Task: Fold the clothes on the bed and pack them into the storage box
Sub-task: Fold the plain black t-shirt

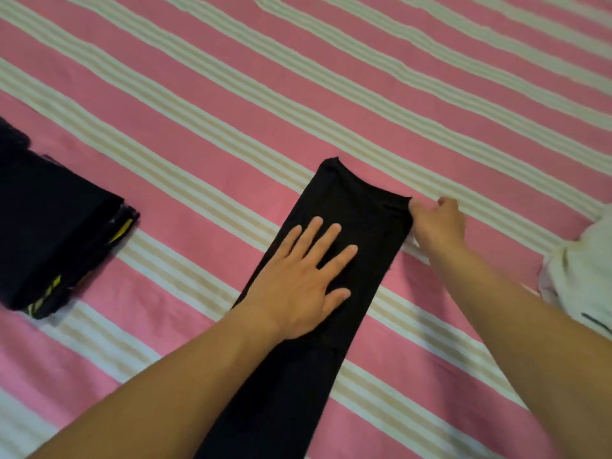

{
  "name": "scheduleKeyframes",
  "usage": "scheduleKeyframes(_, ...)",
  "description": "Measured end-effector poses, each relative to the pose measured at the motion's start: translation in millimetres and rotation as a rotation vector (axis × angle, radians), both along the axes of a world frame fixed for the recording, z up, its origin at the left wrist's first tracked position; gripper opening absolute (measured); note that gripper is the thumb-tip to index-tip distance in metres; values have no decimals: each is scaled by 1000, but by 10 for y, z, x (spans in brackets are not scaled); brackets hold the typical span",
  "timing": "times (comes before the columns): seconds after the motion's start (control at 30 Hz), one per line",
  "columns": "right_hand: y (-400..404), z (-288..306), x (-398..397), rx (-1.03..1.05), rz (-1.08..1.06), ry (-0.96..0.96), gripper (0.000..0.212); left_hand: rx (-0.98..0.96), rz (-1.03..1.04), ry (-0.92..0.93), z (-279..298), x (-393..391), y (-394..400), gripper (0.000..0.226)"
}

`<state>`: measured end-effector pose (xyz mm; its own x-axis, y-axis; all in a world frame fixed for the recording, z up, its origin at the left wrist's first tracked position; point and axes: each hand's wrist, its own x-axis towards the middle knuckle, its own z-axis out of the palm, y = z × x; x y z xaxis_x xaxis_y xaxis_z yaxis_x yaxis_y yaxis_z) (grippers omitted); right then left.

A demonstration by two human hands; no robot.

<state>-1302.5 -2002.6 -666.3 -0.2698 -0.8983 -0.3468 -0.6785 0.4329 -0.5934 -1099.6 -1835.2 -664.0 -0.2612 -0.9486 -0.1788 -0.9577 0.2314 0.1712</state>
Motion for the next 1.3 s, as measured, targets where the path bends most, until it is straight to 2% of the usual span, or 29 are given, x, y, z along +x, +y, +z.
scheduleKeyframes(0.07, -17, -79, -73, 31, -34, -133, 64, 155, -17, -76, -168, -23, -80, 68)
scheduleKeyframes(0.17, 42, -222, -101, 18, 32, -304, 46, 285, 13, -150, -267, -32, -177, 70)
scheduleKeyframes(0.23, 111, -318, -160, -36, 50, -377, 30, 262, -14, -130, -181, 11, -334, 69)
scheduleKeyframes(0.3, 186, -422, -173, -111, 89, -339, 22, 73, 34, -44, -26, 118, -585, 62)
scheduleKeyframes(0.37, 209, -486, -192, -131, 82, -337, 30, -78, 169, 81, 82, 201, -914, 52)
scheduleKeyframes(0.4, 206, -500, -205, -127, 65, -385, 42, -61, 225, 140, 104, 219, -1072, 48)
scheduleKeyframes(0.47, 195, -488, -228, -135, 89, -509, 63, 103, 256, 212, 109, 229, -1241, 48)
scheduleKeyframes(0.53, 191, -449, -292, -134, 157, -520, 63, 247, 254, 246, 85, 216, -1257, 52)
scheduleKeyframes(0.67, 226, -339, -417, -114, 259, -570, 50, 312, 442, 349, 87, 478, -911, 44)
scheduleKeyframes(0.7, 209, -273, -451, -132, 323, -548, 48, 379, 514, 424, 103, 569, -791, 43)
scheduleKeyframes(0.77, 144, -155, -426, -204, 532, -388, 35, 525, 677, 713, 82, 730, -535, 42)
scheduleKeyframes(0.83, 71, -67, -284, -220, 734, -190, 22, 498, 775, 901, -5, 813, -413, 44)
scheduleKeyframes(0.9, 8, -107, -133, -199, 894, 8, 33, 429, 879, 994, -69, 745, -446, 41)
scheduleKeyframes(0.97, -16, -156, -39, -178, 902, 129, 32, 387, 963, 1038, -74, 640, -496, 38)
scheduleKeyframes(1.13, -56, -127, -84, -130, 802, 124, 16, 360, 1030, 1130, -36, 577, -516, 12)
scheduleKeyframes(1.2, -83, -116, -55, -112, 775, 106, 13, 320, 1067, 1074, -105, 515, -550, 3)
scheduleKeyframes(1.3, -110, -100, -61, -94, 737, 38, 20, 205, 1158, 955, -211, 390, -636, 8)
